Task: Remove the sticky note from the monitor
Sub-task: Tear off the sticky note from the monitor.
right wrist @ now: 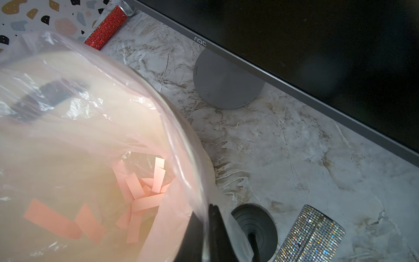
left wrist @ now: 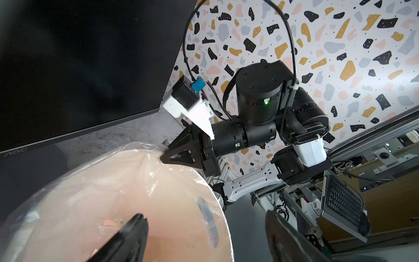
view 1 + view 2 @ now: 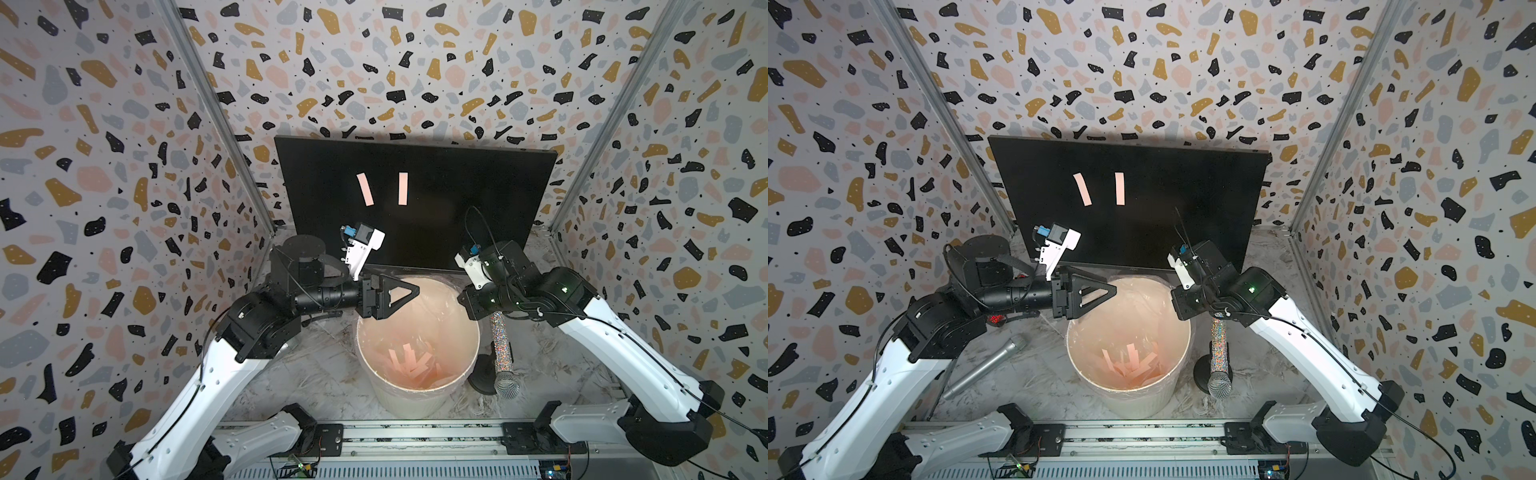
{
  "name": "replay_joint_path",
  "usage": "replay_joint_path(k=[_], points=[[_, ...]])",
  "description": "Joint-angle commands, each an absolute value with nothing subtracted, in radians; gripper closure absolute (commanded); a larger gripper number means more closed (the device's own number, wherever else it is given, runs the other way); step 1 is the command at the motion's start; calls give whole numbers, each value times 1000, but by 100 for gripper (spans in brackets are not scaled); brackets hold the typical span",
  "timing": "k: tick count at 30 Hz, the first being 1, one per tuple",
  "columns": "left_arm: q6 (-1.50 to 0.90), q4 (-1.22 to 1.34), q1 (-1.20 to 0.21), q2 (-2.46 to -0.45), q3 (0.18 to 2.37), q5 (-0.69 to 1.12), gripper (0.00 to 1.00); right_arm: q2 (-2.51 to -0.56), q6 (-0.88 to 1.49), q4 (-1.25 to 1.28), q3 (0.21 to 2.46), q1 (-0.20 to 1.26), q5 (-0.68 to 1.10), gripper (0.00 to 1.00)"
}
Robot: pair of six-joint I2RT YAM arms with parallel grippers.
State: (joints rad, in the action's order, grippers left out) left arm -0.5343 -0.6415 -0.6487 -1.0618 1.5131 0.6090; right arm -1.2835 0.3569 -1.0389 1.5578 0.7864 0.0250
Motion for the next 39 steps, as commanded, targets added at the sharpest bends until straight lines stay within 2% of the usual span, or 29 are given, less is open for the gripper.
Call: replay_joint_path(k=[1, 4, 11, 18, 30, 39], points=[[-507, -596, -625, -1083, 1556, 567, 8, -1250, 382, -1000, 1560, 783, 19, 97], [-518, -575, -578, -1094, 1551, 550, 0, -1249, 380, -998, 1556, 783, 16, 97], [-684, -364, -365, -1096, 1442, 662, 0, -1249, 380, -992, 1552, 783, 20, 97], [-928, -20, -193, -1159, 1320, 800, 0, -1250, 379, -986, 1550, 783, 21, 97], [-1120, 324, -148, -1319, 1307, 847, 10, -1245, 383, -981, 1545, 782, 15, 98], [-1261, 493, -128, -1420, 1328, 879, 22, -1243, 385, -982, 1546, 784, 12, 98]])
